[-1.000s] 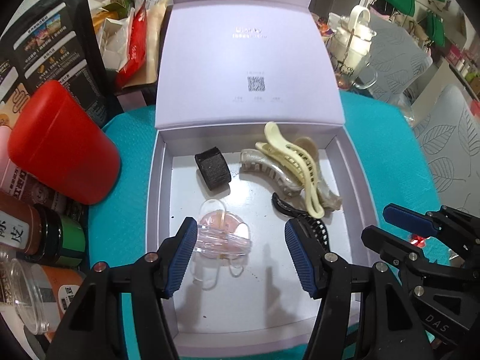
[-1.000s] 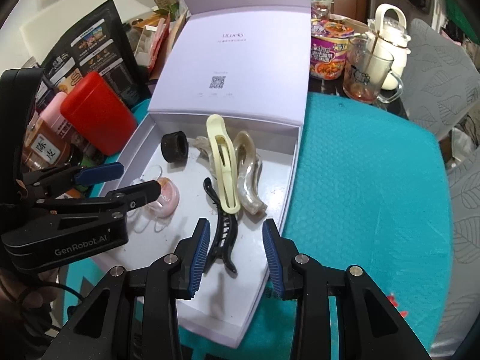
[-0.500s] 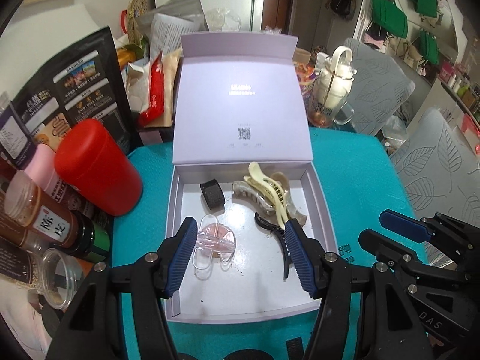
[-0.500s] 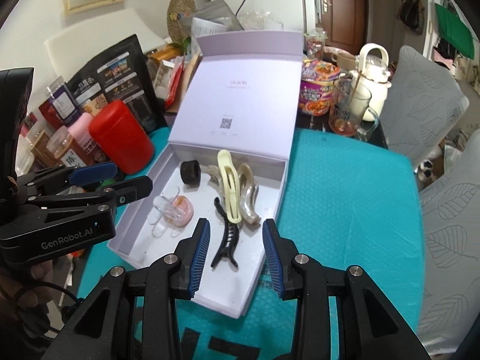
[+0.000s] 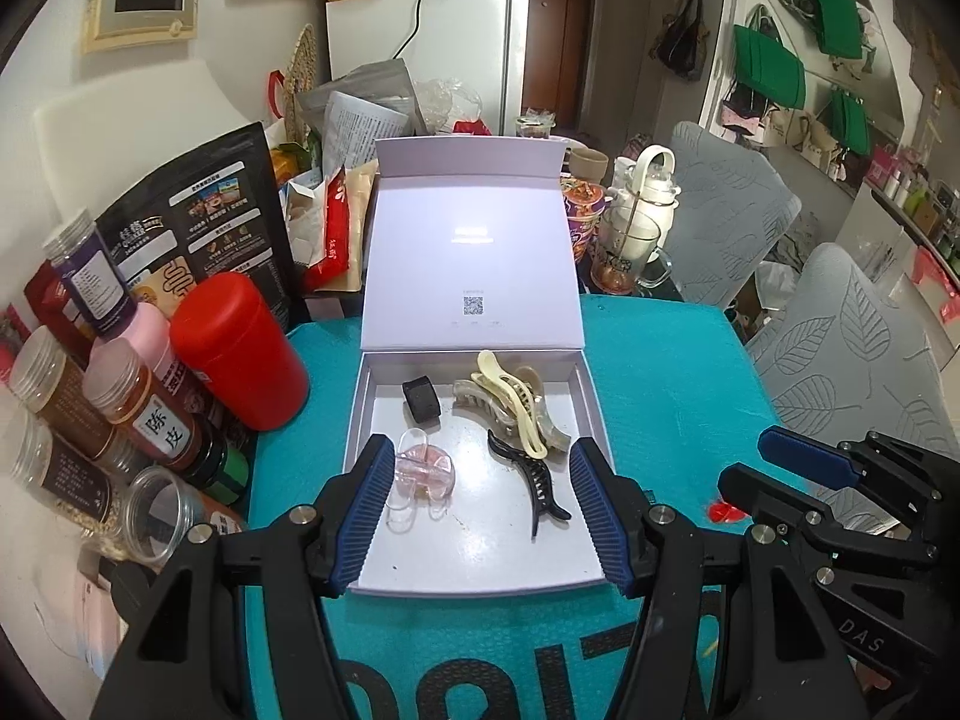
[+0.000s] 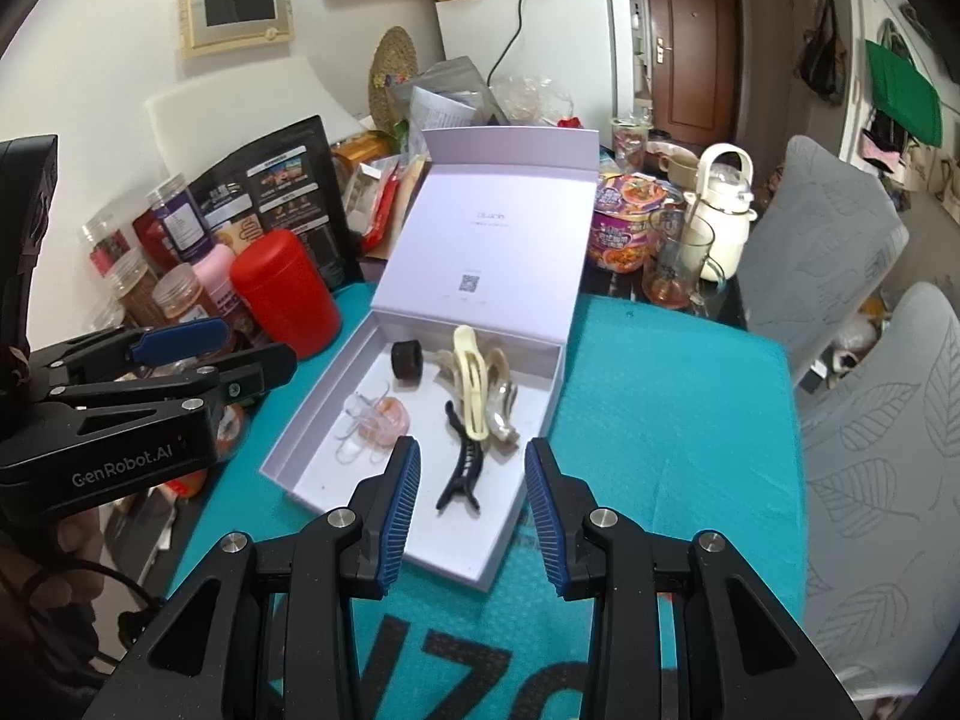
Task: Organize rigid objects
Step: 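Withdraw both open grippers from the box toward the lollipop and pinwheel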
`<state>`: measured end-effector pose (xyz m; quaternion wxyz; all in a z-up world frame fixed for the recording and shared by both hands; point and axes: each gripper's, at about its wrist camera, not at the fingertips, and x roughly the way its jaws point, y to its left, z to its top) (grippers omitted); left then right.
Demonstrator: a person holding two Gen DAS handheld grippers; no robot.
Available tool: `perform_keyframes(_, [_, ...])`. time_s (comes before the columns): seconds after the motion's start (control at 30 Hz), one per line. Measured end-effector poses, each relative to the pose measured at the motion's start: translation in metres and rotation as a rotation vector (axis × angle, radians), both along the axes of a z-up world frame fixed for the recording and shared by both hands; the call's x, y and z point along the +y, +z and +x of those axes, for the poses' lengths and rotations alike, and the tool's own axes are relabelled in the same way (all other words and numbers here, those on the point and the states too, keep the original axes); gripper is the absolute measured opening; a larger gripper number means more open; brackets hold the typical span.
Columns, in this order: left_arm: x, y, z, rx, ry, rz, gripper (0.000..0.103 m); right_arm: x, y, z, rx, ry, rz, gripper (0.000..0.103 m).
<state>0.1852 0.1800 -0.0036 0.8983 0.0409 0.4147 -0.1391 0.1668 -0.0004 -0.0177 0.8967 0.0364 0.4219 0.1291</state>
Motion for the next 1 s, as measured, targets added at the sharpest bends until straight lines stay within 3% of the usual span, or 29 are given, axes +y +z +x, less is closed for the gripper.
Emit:
perform_keyframes(0.6, [-0.030, 0.028, -0.081, -0.043, 0.102, -0.022, 0.060, -0.042, 0.032, -0.064, -0.055, 0.099, 0.003, 0.040])
perform_keyframes(0.7, [-0.040, 0.031, -0.096, -0.044, 0.116, -0.017, 0.060, -0.053, 0.035, -0.076, -0.062, 0.110, 0.006, 0.046])
perform_keyframes(1.0, [-0.070, 0.036, -0.140, -0.052, 0.161, -0.042, 0.060, -0.088, 0.044, -0.112, -0.085, 0.149, 0.000, 0.051])
